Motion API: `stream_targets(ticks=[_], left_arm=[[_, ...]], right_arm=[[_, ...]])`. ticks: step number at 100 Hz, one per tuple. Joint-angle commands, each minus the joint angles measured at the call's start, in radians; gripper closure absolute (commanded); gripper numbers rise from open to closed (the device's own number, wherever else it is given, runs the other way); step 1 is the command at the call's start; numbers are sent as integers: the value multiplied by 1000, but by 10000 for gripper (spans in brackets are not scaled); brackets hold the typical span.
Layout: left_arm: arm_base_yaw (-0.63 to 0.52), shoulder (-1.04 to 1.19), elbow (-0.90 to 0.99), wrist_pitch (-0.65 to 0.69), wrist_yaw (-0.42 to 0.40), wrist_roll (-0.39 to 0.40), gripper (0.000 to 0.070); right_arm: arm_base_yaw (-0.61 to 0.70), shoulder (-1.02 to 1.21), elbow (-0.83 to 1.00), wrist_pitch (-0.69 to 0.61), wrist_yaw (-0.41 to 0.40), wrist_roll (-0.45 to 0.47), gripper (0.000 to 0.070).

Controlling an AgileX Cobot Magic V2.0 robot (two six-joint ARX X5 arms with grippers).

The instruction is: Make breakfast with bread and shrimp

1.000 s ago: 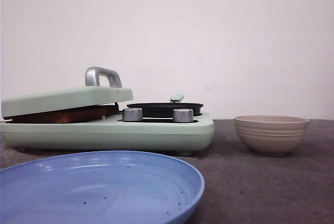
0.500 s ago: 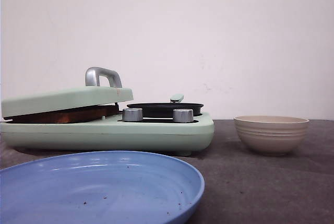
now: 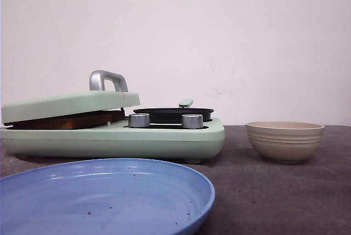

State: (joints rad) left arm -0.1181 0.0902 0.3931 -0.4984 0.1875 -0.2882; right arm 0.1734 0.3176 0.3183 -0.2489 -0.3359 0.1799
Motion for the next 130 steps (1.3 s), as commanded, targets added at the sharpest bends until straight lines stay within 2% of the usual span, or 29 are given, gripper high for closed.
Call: stream_targets(ticks=[1,13,22,44,69,130], left_arm=[[-1,-26,7,11,-4,-21,700],[-1,-69,7,11,-42,-56,700],[-1,-83,8,0,-55,-85,700],[-1,-85,8,-10,-53,-170,700],[-1,-85,8,-4,-54,-169,700],[-1,-85,8,-3,-53,-169,700]], right_arm=[[4,-39,-14,-2,5,-5,700],[4,-105,-46,-33,10,-5,700],[4,-122,-57,-78,49,5,700],[4,-122,-57,-57,59,25,700],[4,-124,-57,-13,49,29,700],[4,-124,-57,-12,49,29,700]])
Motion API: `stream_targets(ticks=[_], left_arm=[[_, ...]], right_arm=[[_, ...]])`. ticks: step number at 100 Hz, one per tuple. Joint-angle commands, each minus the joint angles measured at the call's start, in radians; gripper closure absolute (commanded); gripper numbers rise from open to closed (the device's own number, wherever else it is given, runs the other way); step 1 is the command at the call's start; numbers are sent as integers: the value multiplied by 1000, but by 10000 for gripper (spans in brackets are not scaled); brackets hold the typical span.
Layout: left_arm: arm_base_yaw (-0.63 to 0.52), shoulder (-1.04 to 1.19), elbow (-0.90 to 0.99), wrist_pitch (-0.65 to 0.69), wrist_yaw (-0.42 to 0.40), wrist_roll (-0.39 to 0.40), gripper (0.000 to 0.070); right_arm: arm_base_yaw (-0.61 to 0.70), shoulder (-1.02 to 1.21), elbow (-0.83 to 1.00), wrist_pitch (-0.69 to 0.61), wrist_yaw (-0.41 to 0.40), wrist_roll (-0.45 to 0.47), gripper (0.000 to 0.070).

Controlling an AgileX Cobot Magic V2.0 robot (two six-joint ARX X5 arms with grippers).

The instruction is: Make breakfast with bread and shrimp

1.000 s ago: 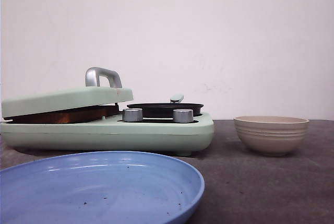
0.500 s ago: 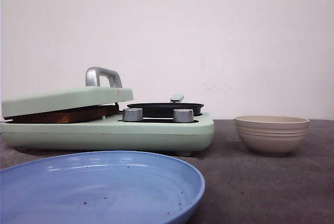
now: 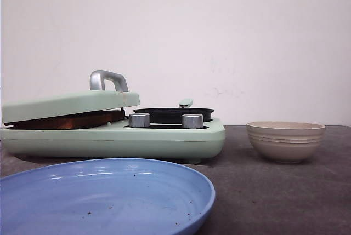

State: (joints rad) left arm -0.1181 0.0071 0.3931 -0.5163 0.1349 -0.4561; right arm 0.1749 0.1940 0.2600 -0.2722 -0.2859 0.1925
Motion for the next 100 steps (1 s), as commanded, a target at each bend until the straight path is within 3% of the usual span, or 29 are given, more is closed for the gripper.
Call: stream_targets(ticks=[1,9,15,25,36,43,54,78,89,100], left_arm=[[-1,-2,8,14,-1,-2,700],[0,-2,8,-13,-7,1,700],[0,-2,7,-44,-8,50,700],[1,-4,-11,-15,-61,250,700],[11,-4,-72,132,-128,490,700],[29,-4,-130,248,-127,570,700],[62,-4,-223,368,-71,576,700],[88,-4,-371,418,49,545,700],[88,-4,-379,332,57,549,700],[90,-4,-380,336,24,573,700]], right_arm=[[3,-1,2,11,-1,16,700],[3,-1,2,11,-1,16,700],[3,-1,2,11,-1,16,700],[3,-1,2,11,-1,16,700],[3,-1,2,11,-1,16,700],[3,-1,2,11,-1,16,700],[3,-1,2,11,-1,16,700],[3,-1,2,11,-1,16,700],[3,-1,2,11,-1,16,700],[3,-1,2,11,-1,16,700]])
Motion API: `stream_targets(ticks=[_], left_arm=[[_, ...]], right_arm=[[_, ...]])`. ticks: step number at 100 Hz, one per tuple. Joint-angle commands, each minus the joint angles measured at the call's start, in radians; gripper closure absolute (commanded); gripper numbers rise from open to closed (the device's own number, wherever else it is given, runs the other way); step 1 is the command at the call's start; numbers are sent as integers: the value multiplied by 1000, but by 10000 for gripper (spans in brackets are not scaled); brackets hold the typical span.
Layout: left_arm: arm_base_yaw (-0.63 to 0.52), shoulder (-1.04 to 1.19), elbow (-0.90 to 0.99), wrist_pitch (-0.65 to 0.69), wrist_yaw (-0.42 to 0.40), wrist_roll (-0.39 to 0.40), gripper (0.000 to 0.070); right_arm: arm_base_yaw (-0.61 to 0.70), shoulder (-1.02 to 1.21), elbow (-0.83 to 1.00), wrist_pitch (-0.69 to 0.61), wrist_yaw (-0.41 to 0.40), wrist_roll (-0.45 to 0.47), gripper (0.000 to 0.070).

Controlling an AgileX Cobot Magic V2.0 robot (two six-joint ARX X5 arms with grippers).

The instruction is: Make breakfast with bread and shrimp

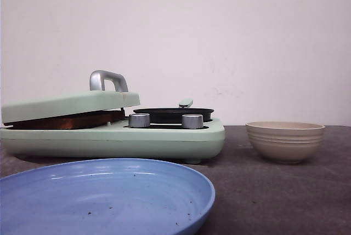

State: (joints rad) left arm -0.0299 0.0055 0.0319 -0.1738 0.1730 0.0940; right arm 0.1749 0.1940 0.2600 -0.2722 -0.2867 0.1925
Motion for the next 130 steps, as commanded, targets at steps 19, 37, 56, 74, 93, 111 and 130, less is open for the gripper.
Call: stream_targets(ticks=[19,37,56,74,93,111,130], left_arm=[[1,-3,-18,-5,-7,25,700],[2,-1,-18,-5,-8,25,700],[2,-1,-18,-5,-8,25,700],[2,-1,-18,-5,-8,25,700],[2,-1,-18,-5,-8,25,700],[2,-1,-18,-5,-8,25,700],[2,-1,-18,-5,-8,25,700]], right_arm=[[3,-1,2,11,0,16,700],[3,-1,2,11,0,16,700],[3,-1,2,11,0,16,700],[3,-1,2,11,0,16,700],[3,-1,2,2,0,16,700],[-1,-30,-15,17,163,-175,700],[-27,-87,-122,183,322,-377,700]])
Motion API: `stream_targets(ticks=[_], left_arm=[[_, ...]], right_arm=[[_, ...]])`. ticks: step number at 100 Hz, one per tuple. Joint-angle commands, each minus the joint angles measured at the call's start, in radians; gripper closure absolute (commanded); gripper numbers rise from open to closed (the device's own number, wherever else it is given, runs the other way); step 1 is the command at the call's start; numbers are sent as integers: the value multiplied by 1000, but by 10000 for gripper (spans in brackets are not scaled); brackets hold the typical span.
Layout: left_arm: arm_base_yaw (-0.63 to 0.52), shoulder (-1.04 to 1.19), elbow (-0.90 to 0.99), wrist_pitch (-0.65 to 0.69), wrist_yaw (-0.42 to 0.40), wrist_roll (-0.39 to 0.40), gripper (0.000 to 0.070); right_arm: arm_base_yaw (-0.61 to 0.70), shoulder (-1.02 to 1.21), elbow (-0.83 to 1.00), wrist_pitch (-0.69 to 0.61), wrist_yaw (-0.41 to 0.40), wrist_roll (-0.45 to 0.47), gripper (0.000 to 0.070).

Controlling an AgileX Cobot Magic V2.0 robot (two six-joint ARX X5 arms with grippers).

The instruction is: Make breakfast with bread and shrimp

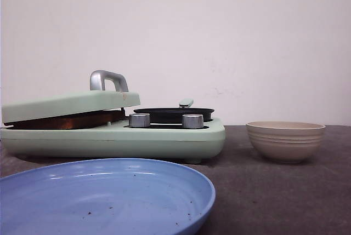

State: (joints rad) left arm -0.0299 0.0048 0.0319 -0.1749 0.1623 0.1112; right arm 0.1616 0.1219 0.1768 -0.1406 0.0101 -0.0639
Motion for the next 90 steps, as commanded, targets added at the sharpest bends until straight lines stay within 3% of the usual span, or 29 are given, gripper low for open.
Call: stream_targets(ticks=[1,17,27,51,66,90], left_arm=[[2,0,-18,-4,3,8,700],[2,0,-18,-4,3,8,700],[2,0,-18,-4,1,8,700],[2,-1,-18,-5,-1,8,700],[2,-1,-18,-5,-1,8,700],[2,-1,-18,-5,-1,8,700]], right_arm=[[-17,-19,-46,60,24,-122,700],[-61,-87,-165,103,-15,-122,700],[-76,-118,-165,-52,-42,-118,700],[-87,-118,-165,-48,-25,-122,700],[-87,-118,-164,-10,-98,-120,700],[-87,-118,-164,23,-96,-120,700]])
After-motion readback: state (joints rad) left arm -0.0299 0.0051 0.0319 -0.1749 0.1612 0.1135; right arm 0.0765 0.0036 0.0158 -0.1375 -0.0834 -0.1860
